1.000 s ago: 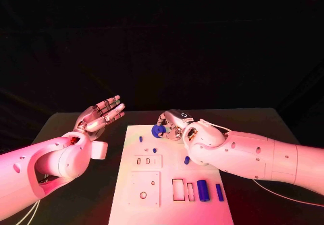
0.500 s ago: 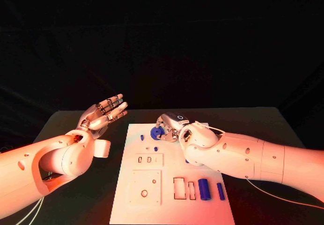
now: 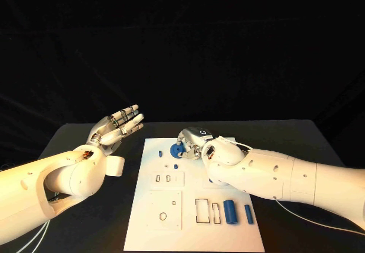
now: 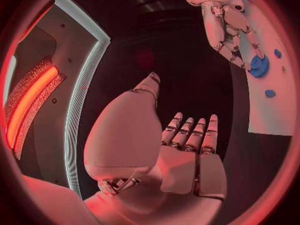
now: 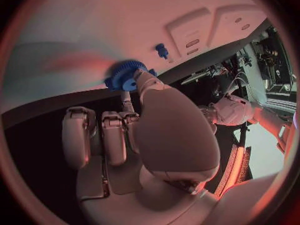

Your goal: Assemble the parts on the task board

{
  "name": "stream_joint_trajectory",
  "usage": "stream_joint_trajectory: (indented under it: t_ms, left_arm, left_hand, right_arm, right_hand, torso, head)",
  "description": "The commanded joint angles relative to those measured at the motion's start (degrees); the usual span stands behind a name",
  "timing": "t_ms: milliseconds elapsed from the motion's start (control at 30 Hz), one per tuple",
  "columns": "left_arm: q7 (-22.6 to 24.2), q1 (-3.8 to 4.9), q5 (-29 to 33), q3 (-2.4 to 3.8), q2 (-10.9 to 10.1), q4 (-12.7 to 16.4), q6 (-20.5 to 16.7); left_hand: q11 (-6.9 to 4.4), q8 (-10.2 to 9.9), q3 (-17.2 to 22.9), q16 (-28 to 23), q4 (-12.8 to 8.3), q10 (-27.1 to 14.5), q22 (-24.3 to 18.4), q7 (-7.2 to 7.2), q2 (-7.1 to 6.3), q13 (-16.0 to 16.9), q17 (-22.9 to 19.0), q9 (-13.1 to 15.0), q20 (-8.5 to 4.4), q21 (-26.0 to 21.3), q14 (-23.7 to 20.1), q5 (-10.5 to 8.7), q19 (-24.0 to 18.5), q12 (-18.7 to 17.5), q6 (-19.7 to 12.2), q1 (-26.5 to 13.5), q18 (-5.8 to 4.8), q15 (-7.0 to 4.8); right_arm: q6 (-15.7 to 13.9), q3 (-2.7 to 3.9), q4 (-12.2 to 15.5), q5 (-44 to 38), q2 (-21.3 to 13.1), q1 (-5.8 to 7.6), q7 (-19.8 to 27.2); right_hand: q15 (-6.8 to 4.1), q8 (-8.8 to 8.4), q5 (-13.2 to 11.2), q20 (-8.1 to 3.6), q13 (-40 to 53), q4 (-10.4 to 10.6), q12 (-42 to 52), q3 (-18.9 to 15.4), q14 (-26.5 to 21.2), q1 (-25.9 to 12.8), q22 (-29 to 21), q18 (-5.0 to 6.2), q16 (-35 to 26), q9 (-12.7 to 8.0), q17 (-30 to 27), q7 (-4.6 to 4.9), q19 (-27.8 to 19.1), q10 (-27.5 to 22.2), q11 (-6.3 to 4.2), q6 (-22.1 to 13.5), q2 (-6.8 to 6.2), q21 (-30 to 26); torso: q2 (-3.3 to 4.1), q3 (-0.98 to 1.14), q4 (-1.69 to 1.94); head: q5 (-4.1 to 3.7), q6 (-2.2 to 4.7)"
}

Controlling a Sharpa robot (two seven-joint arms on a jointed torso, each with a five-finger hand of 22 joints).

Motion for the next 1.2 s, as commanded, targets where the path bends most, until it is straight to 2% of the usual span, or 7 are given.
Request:
stream_joint_trajectory:
  t_ms: [33,333,533,600,767,833,1200]
  left_arm:
    - [0.34,0.07,0.04,0.05,0.06,0.06,0.94]
    - [0.34,0.07,0.04,0.05,0.09,0.07,0.92]
    - [0.32,0.08,0.04,0.05,0.04,0.07,0.88]
    - [0.34,0.08,0.04,0.05,0.04,0.06,0.86]
    - [0.39,0.08,0.04,0.05,0.03,0.04,0.8]
    - [0.42,0.08,0.01,0.05,0.04,0.02,0.71]
    - [0.48,0.08,-0.2,0.04,0.06,-0.04,0.55]
  left_hand:
    - [0.21,0.07,0.41,-0.16,0.05,-0.19,-0.08,5.03,0.69,0.02,-0.08,0.02,0.09,0.18,-0.34,-0.36,-0.09,0.13,0.02,0.06,-0.79,0.11]
    - [0.23,0.07,0.41,-0.19,0.05,-0.18,-0.08,5.04,0.68,0.02,-0.12,0.03,0.09,0.17,-0.52,-0.36,-0.12,0.13,0.05,0.06,-0.8,0.04]
    - [0.23,0.07,0.41,-0.19,0.05,-0.18,-0.08,5.04,0.68,0.02,-0.12,0.03,0.09,0.17,-0.52,-0.36,-0.12,0.13,0.05,0.06,-0.8,0.04]
    - [0.23,0.07,0.41,-0.19,0.05,-0.18,-0.08,5.04,0.68,0.02,-0.12,0.03,0.09,0.17,-0.52,-0.36,-0.12,0.13,0.05,0.06,-0.8,0.04]
    - [0.27,0.07,0.37,-0.22,0.07,-0.17,-0.1,5.06,0.67,0.02,-0.12,0.03,0.07,0.18,-0.49,-0.39,-0.13,0.14,0.05,0.01,-0.82,-0.16]
    - [0.27,0.07,0.37,-0.22,0.07,-0.17,-0.1,5.06,0.67,0.02,-0.12,0.03,0.07,0.18,-0.49,-0.39,-0.13,0.14,0.05,0.01,-0.82,-0.16]
    - [0.27,0.05,0.34,-0.22,0.08,-0.25,-0.1,5.07,0.76,0.01,-0.12,0.02,0.07,0.18,-0.46,-0.42,-0.13,0.13,0.01,-0.09,-0.83,-0.21]
  right_arm:
    - [0.7,-0.01,-0.68,-0.28,0.1,0.0,0.3]
    - [0.99,-0.19,-1.4,0.01,0.66,-0.02,0.94]
    - [1.44,-0.32,-1.95,1.28,0.97,-0.05,1.72]
    - [1.62,-0.34,-2.0,1.72,0.93,-0.05,1.92]
    - [2.47,-0.36,-1.98,2.94,0.71,-0.07,2.51]
    - [2.96,-0.37,-1.96,3.35,0.64,-0.08,2.75]
    - [4.61,-0.39,-2.05,4.36,0.3,-0.17,2.83]
  right_hand:
    - [-0.23,-0.01,0.38,-0.21,12.78,-0.01,0.05,0.54,5.81,0.18,6.1,-0.5,0.25,0.07,14.36,-0.15,0.47,4.11,-0.29,0.22,0.46,-0.33]
    - [-0.13,-0.35,0.38,-0.16,12.59,-0.02,-0.12,1.04,5.79,-0.11,5.93,-0.46,0.23,-0.07,14.28,0.03,0.33,3.95,-0.15,-0.16,0.13,-0.53]
    - [0.74,-2.57,-0.52,0.53,11.22,0.25,-1.29,0.98,5.7,-3.15,5.29,-0.28,0.11,-0.93,13.86,1.17,-0.21,2.8,0.89,-2.81,-1.92,-1.35]
    - [0.94,-3.14,-0.42,0.76,11.02,0.31,-1.46,0.14,5.68,-4.73,5.27,-0.26,0.09,-1.08,13.79,1.35,-0.25,2.63,1.1,-3.4,-2.1,-1.43]
    - [1.11,-3.86,-0.89,1.02,11.38,0.44,-1.18,-2.2,5.83,-8.95,5.84,-0.37,0.27,-1.11,14.44,1.41,0.1,2.92,1.21,-3.52,-1.24,-1.05]
    - [1.09,-3.97,0.44,1.03,11.64,0.42,-0.97,-3.02,5.88,-10.69,6.14,-0.43,0.35,-1.04,14.69,1.35,0.29,3.13,1.17,-3.25,-0.74,-0.82]
    - [1.04,-3.89,1.2,1.0,11.74,0.39,-0.89,-3.12,5.89,-10.94,6.17,-0.43,0.36,-0.94,14.73,1.24,0.31,3.21,1.09,-2.83,-0.43,-0.83]
  torso:
    - [0.01,-0.01,0.02]
    - [0.03,-0.02,0.06]
    - [0.03,-0.07,0.09]
    - [0.01,-0.07,0.06]
    - [0.03,-0.08,-0.03]
    - [0.03,-0.04,-0.08]
    - [0.0,0.0,-0.03]
  head:
    - [-0.04,0.04]
    - [0.01,0.0]
    - [0.04,-0.07]
    - [0.09,-0.07]
    - [0.21,-0.09]
    - [0.24,-0.15]
    - [0.13,-0.12]
